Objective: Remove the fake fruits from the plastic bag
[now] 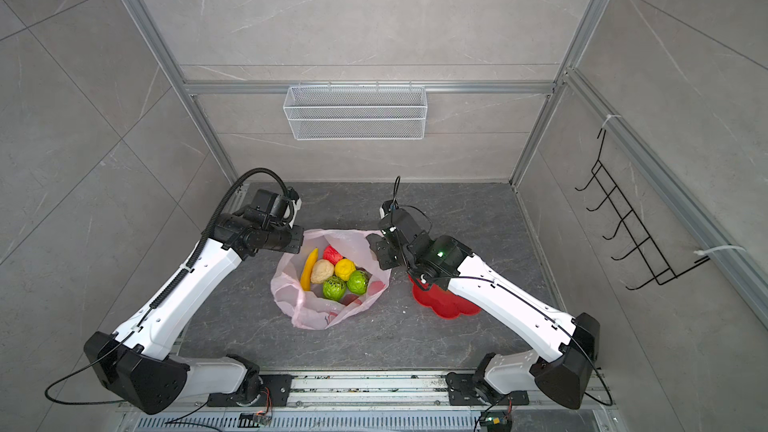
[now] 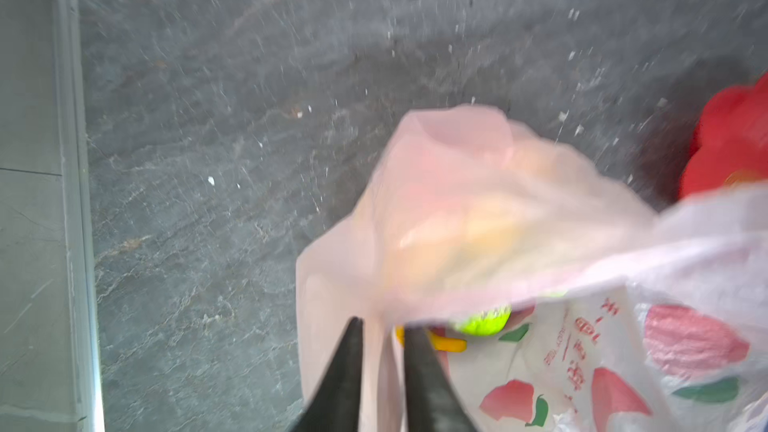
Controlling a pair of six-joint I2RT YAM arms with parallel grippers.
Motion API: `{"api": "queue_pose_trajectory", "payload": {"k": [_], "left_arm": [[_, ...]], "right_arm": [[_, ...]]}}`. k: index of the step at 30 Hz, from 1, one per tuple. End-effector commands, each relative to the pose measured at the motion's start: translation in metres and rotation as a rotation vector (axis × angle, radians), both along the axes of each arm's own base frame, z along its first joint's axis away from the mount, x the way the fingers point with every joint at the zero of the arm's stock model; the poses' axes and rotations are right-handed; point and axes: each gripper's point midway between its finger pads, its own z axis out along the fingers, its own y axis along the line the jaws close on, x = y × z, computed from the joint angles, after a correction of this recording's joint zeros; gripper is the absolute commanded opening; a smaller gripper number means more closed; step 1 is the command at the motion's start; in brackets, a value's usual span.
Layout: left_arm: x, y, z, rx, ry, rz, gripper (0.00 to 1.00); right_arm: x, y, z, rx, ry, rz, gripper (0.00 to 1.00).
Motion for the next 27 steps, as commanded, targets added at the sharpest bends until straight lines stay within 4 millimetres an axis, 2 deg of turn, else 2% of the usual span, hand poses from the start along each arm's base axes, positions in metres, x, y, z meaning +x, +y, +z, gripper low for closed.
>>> {"api": "queue_pose_trajectory", "payload": {"k": [1,2,5,9,13,17,22,27], "left_arm": [[0.002,-0.007,0.015,-0.077,-0.045,0.015,0.31],[0.001,-0.007,0.015,-0.081,-0.044,0.019,0.34],[-0.003,-0.005,0.025,-0.097,-0.045,0.041,0.52],[-0.020,0.003,0.059,-0.160,-0.071,0.093,0.79],[-0.051,0.010,0.093,-0.270,-0.114,0.133,0.99],[-0.084,0.023,0.101,-0.316,-0.142,0.160,0.99],[-0.126,0.043,0.074,-0.327,-0.104,0.215,0.99],[-0.145,0.052,0.071,-0.374,-0.133,0.236,0.99]], "right_arm": [[-0.002,0.003,0.002,0.039,0.004,0.001,0.16],[-0.003,0.003,0.001,0.039,0.007,0.004,0.16],[-0.003,0.005,0.001,0.042,0.008,0.011,0.16],[0.000,0.010,0.002,0.049,0.003,0.024,0.16],[0.003,0.016,0.005,0.060,-0.012,0.039,0.16],[0.006,0.022,0.010,0.069,-0.027,0.055,0.16],[0.012,0.026,0.022,0.070,-0.014,0.061,0.16],[0.038,0.022,0.033,0.080,-0.011,0.011,0.16]]}}
